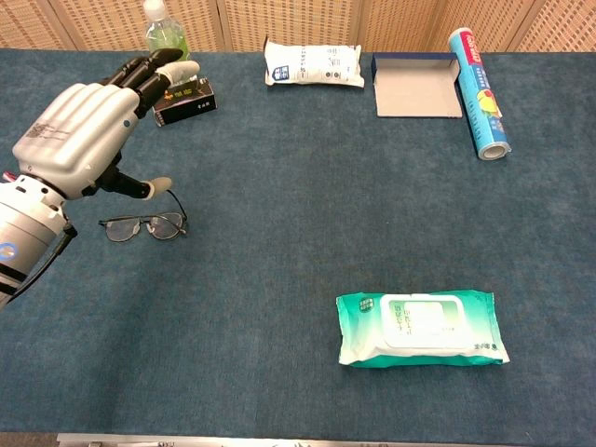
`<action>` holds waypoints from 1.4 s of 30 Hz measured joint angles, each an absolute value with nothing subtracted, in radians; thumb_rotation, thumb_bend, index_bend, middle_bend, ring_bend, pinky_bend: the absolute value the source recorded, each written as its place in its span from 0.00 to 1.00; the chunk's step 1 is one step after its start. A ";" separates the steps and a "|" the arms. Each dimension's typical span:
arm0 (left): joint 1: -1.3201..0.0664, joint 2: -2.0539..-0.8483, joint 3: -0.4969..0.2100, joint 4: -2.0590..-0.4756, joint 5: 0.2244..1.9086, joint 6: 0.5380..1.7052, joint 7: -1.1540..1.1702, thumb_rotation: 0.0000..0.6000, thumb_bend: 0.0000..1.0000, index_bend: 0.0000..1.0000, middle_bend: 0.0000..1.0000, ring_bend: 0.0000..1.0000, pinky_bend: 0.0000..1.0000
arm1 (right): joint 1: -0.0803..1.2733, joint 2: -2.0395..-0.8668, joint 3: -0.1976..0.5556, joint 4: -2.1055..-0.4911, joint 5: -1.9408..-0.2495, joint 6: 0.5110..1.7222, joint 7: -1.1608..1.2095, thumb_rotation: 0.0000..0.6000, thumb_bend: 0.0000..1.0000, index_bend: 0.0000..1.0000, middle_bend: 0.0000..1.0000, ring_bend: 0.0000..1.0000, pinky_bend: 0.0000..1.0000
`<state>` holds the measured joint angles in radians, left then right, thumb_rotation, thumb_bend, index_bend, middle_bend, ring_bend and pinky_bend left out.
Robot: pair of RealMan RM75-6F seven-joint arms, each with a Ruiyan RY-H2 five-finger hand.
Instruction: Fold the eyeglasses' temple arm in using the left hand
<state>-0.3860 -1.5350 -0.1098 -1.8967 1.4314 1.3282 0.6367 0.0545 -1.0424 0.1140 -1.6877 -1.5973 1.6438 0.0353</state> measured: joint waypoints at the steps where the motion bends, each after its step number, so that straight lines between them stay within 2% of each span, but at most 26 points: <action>1: -0.388 -1.539 -0.110 -1.892 1.428 1.326 0.638 1.00 0.17 0.05 0.00 0.03 0.19 | 0.054 -1.042 0.114 -1.688 -1.597 1.644 0.035 1.00 0.39 0.63 0.52 0.41 0.44; 20: -0.397 -1.571 -0.118 -1.799 1.389 1.336 0.624 1.00 0.17 0.05 0.00 0.03 0.19 | 0.053 -1.039 0.118 -1.690 -1.591 1.646 0.037 1.00 0.39 0.63 0.52 0.41 0.44; 42: -0.359 -1.563 -0.090 -1.712 1.366 1.364 0.563 1.00 0.17 0.05 0.00 0.03 0.19 | 0.054 -1.046 0.116 -1.685 -1.591 1.641 0.027 1.00 0.39 0.63 0.52 0.41 0.44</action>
<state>-0.3593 -1.5630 -0.0900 -1.7124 1.3663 1.3639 0.5631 0.0544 -1.0459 0.1163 -1.6846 -1.5909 1.6408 0.0267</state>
